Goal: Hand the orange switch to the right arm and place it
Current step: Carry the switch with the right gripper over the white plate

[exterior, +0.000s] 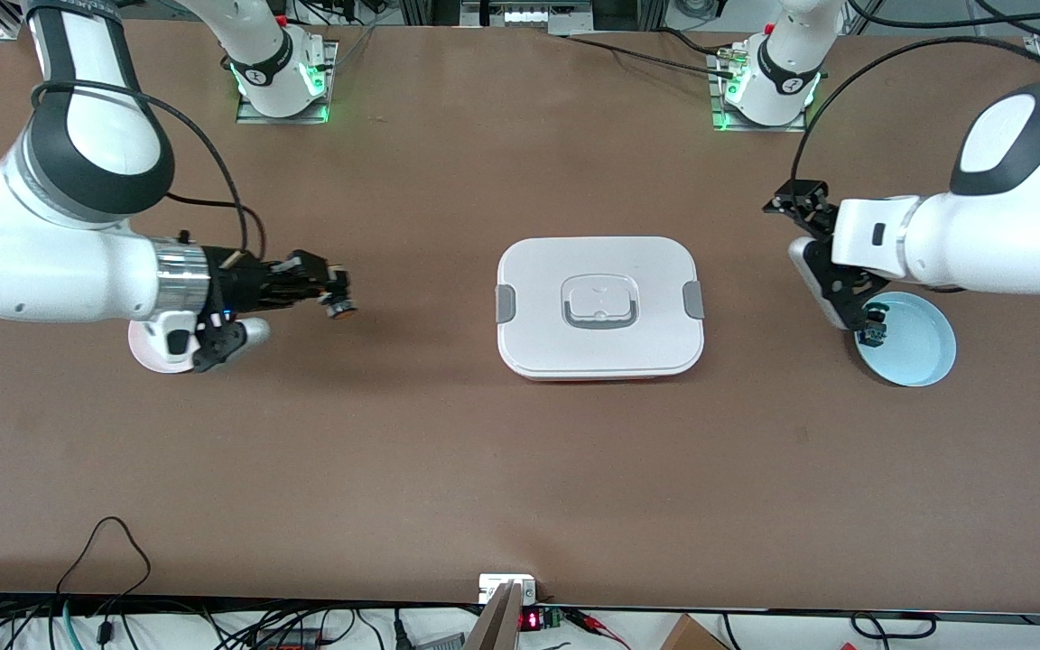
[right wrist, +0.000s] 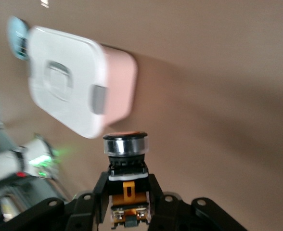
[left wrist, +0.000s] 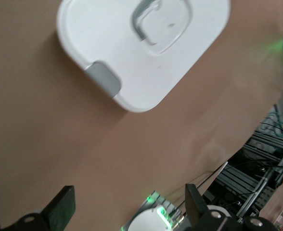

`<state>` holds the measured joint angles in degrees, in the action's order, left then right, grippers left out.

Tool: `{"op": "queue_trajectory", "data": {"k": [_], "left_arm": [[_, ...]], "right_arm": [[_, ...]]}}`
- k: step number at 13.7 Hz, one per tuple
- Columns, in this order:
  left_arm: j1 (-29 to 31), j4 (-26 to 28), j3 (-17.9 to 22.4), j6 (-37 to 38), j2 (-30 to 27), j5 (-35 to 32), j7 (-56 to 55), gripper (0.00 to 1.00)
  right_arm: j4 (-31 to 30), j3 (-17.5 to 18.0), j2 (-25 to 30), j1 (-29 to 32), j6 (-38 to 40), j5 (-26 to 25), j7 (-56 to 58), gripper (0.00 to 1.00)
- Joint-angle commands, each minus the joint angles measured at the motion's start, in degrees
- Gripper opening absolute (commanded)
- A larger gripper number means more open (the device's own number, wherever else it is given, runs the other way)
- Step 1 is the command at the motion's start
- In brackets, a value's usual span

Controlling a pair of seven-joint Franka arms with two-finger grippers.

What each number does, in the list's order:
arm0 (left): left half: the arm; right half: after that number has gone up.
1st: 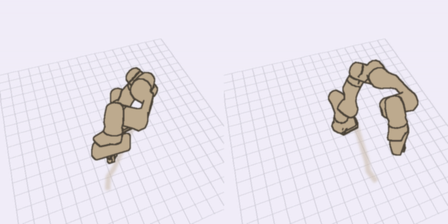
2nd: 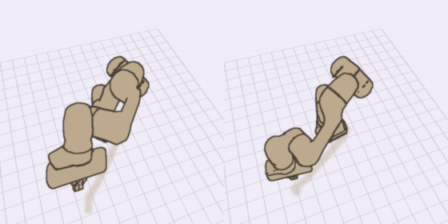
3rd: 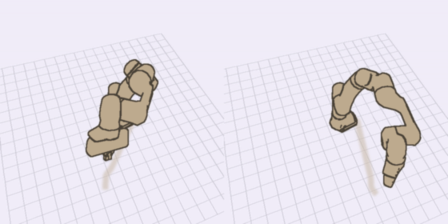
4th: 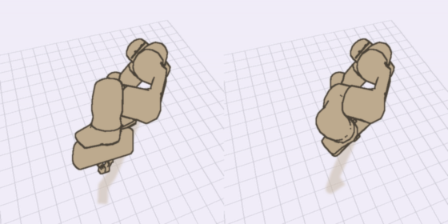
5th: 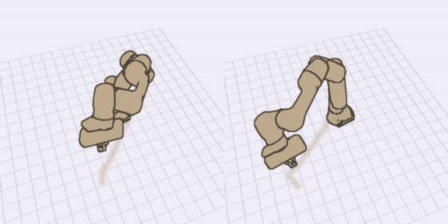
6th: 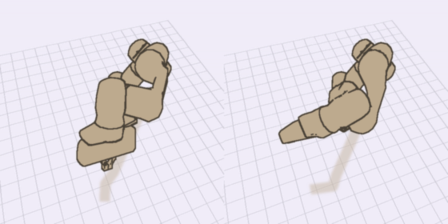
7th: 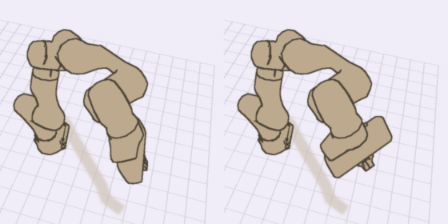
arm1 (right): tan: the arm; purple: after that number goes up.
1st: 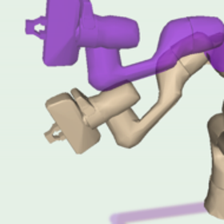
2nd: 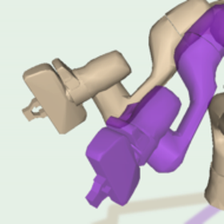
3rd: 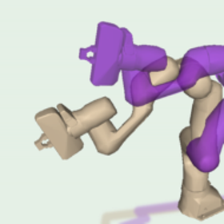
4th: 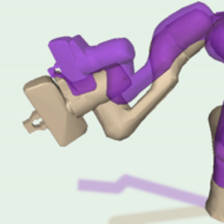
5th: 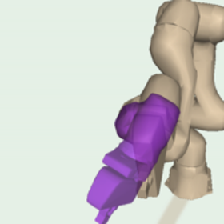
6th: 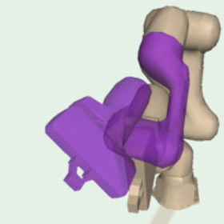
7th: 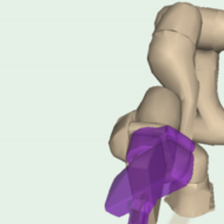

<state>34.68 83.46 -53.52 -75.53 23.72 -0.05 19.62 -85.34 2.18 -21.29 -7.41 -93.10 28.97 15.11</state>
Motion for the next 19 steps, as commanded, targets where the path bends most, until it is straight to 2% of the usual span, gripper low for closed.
{"op": "queue_trajectory", "data": {"k": [1,3,4,6,8,9,10,12,14,17,19], "left_arm": [[-2.51,-4.17,-0.62,6.07,-0.42,-11.16,-8.18,1.0],[-3.21,-7.61,0.07,7.85,-2.43,-14.53,-8.28,1.0],[-5.05,-7.96,3.82,7.76,-4.71,-14.63,-8.54,1.0],[-17.13,-7.36,22.14,4.01,-10.24,-12.71,-8.46,1.0],[-20.52,-3.6,31.32,-3.27,-14.12,-6.66,-8.72,1.0],[-24.36,-1.74,38.5,-9.32,-15.44,-3.76,-9.16,1.0],[-28.66,0.97,45.1,-12.33,-17.72,-1.12,-9.16,1.0],[-32.21,6.77,49.98,-13.33,-22.63,3.63,-10.29,1.0],[-38.61,10.22,54.55,-16.05,-26.17,3.3,-16.68,1.0],[-40.04,10.32,54.48,-15.79,-25.83,1.81,-16.72,1.0],[-39.52,10.05,54.57,-15.18,-25.74,1.02,-16.63,1.0]], "right_arm": [[-1.31,0.63,2.74,3.35,2.39,-13.28,6.05,0.0],[-4.81,0.63,4.76,7.13,0.83,-22.51,12.63,0.0],[-7.09,0.63,6.16,8.89,-0.93,-25.17,14.84,0.0],[-13.32,0.54,9.49,11.18,-4.79,-27.73,15.3,0.0],[-22.54,0.54,13.45,13.29,-12.24,-29.24,14.6,0.0],[-27.28,0.54,15.38,14.43,-16.02,-29.24,14.42,0.0],[-31.25,0.54,16.88,14.62,-19.8,-29.24,13.81,0.0],[-34.18,0.54,16.72,14.71,-23.08,-29.24,9.27,0.0],[-34.45,0.54,15.75,14.36,-23.0,-29.32,2.41,0.0],[-35.07,0.63,14.62,13.83,-23.35,-29.32,-2.8,0.0],[-36.38,0.63,13.03,13.92,-26.5,-29.32,-5.17,0.0]]}}
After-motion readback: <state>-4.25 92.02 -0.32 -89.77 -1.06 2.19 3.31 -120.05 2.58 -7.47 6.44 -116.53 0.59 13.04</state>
